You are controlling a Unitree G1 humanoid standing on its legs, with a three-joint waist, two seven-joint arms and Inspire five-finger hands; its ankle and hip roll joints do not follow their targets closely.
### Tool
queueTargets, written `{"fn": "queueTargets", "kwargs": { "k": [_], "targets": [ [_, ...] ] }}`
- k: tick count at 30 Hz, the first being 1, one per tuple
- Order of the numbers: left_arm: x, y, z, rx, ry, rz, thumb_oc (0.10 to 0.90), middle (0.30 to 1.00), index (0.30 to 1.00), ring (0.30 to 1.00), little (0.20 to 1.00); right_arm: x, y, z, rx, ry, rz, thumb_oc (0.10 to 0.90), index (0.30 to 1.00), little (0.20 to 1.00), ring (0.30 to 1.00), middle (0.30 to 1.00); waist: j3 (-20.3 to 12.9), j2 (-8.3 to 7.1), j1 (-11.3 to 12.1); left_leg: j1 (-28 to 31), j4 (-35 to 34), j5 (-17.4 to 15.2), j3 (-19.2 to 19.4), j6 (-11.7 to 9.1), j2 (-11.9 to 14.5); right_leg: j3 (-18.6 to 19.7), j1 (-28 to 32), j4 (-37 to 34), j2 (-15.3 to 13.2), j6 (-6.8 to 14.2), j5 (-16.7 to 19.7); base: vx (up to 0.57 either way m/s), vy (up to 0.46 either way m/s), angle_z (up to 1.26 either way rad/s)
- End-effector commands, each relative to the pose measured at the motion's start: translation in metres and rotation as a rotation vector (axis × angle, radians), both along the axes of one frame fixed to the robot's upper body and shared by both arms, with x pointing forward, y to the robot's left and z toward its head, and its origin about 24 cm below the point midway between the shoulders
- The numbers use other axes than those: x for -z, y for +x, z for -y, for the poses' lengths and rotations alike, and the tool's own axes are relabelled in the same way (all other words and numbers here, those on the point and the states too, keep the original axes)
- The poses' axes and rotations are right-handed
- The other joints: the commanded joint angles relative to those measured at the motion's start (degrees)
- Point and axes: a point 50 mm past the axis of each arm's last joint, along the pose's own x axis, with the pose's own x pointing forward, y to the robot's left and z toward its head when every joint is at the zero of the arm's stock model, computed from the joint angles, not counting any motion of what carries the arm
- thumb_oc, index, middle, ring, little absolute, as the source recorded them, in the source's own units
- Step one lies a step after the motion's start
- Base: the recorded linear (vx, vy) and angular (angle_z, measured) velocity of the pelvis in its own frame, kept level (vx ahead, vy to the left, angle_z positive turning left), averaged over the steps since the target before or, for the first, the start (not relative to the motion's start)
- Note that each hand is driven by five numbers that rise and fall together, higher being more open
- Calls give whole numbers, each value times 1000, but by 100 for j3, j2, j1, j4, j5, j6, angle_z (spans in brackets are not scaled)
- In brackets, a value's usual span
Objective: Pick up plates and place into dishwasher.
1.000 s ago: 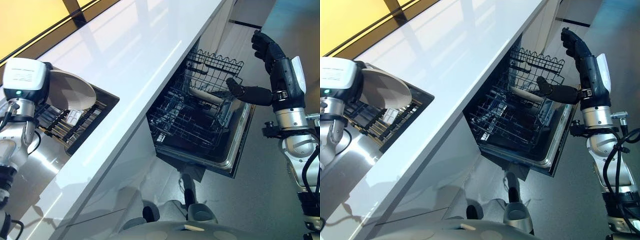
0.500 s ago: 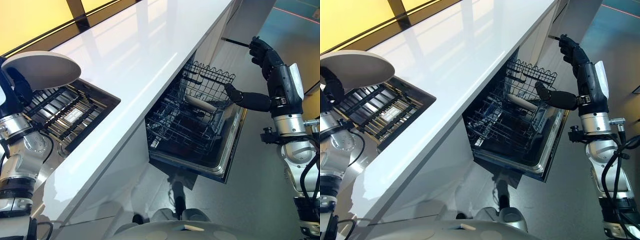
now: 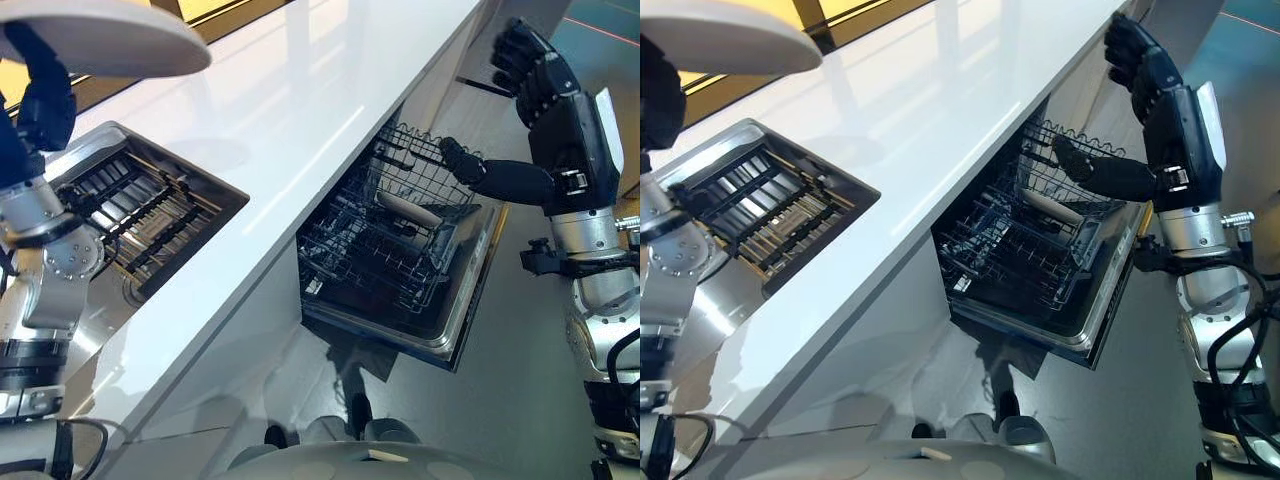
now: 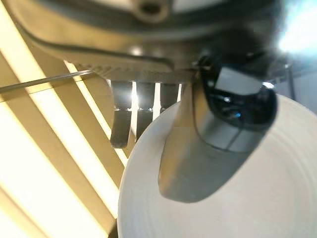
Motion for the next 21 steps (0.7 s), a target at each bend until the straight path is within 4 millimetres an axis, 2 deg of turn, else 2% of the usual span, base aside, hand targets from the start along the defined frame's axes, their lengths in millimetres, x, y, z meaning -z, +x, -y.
{"fn": "queueTargets", "kwargs": {
  "k": [1,8,13,21],
  "targets": [
    [-44,-2,25,93,128,154,100,300,300,300,200,-48,-8,-26,-162,6,211,800,900,900,900,900,-657,260,242,-164,188,-557,-52,374,-557,-178,-121,1021,475,35,-1133,-53,-55,21],
    [-46,12,59,226,167,132,100,300,300,300,200,-46,9,-65,-315,37,136,800,900,900,900,900,-669,252,396,-181,177,-498,-180,326,-514,-368,-53,1030,445,-5,-1176,-51,-57,26],
    [-44,17,78,303,183,128,100,300,300,300,200,-44,12,-86,-342,24,152,800,900,900,900,900,-678,250,453,-193,191,-486,-219,314,-504,-426,-16,986,444,-29,-1170,-27,-43,9],
    [-41,15,96,410,207,121,100,300,300,300,200,-53,8,-99,-392,22,185,800,900,900,900,900,-683,250,459,-175,162,-468,-202,280,-471,-429,46,875,467,-46,-1128,0,-21,4]
  ]
}}
